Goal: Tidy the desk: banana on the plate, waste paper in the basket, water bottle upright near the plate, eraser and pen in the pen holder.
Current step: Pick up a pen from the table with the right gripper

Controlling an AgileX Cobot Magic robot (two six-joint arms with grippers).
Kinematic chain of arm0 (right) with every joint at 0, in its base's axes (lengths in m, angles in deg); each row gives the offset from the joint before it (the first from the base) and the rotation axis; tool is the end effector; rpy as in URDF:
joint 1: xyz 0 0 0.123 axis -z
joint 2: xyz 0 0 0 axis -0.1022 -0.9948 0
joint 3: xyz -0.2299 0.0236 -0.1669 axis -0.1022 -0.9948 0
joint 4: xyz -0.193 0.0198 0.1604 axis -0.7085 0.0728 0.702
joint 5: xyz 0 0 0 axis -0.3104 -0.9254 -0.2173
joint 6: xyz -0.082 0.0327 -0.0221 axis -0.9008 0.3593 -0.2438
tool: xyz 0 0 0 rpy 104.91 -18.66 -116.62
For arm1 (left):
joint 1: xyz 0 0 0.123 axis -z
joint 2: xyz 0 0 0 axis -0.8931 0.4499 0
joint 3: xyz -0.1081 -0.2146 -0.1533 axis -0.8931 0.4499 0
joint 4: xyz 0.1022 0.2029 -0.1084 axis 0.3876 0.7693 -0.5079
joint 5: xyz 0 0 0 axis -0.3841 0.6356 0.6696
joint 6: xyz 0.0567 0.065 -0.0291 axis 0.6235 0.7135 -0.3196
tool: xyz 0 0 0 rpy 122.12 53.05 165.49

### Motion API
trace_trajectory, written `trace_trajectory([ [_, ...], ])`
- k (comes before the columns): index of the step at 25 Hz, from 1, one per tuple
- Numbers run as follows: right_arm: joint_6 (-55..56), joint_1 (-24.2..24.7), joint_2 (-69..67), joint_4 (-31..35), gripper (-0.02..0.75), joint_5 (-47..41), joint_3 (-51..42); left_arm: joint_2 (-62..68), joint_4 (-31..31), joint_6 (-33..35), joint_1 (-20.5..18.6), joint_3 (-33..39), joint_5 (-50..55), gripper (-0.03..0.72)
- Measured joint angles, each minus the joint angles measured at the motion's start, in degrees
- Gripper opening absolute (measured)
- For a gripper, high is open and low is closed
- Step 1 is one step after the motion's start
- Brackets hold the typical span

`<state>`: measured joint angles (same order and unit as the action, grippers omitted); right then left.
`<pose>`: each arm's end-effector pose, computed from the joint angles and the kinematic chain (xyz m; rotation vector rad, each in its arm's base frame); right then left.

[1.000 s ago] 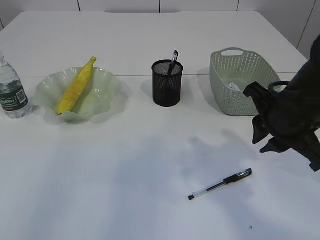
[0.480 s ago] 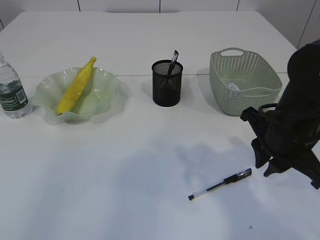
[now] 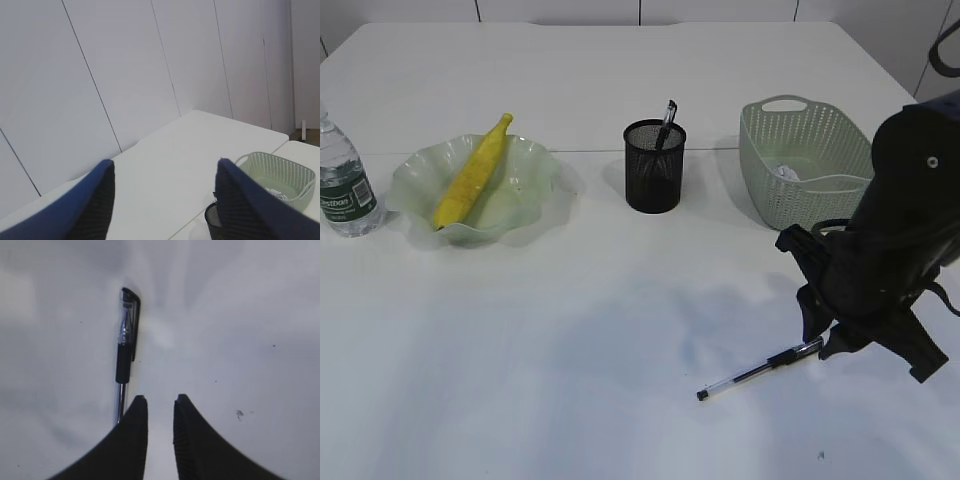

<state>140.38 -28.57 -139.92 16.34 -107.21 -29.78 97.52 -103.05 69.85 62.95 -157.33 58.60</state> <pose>0.2802 0.1154 0.1865 1.4901 2.6342 0.1704 0.1656 -0.0461 0.5247 0.5928 1.4404 -0.2325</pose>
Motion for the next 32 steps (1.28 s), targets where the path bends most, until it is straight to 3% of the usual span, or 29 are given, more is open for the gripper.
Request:
trace_trajectory([
  [6, 0.0, 0.0, 0.0, -1.1, 0.140, 4.9, 0.0, 0.0, 0.0, 0.0, 0.0, 0.0, 0.2, 0.443],
  [28, -3.1, 0.0, -0.1, 0.2, 0.140, 4.9, 0.0, 0.0, 0.0, -0.5, 0.0, 0.0, 2.2, 0.443],
  [32, -3.2, 0.0, -0.1, 0.4, 0.173, 4.9, 0.0, 0.0, 0.4, -0.6, 0.0, 0.0, 2.2, 0.443],
])
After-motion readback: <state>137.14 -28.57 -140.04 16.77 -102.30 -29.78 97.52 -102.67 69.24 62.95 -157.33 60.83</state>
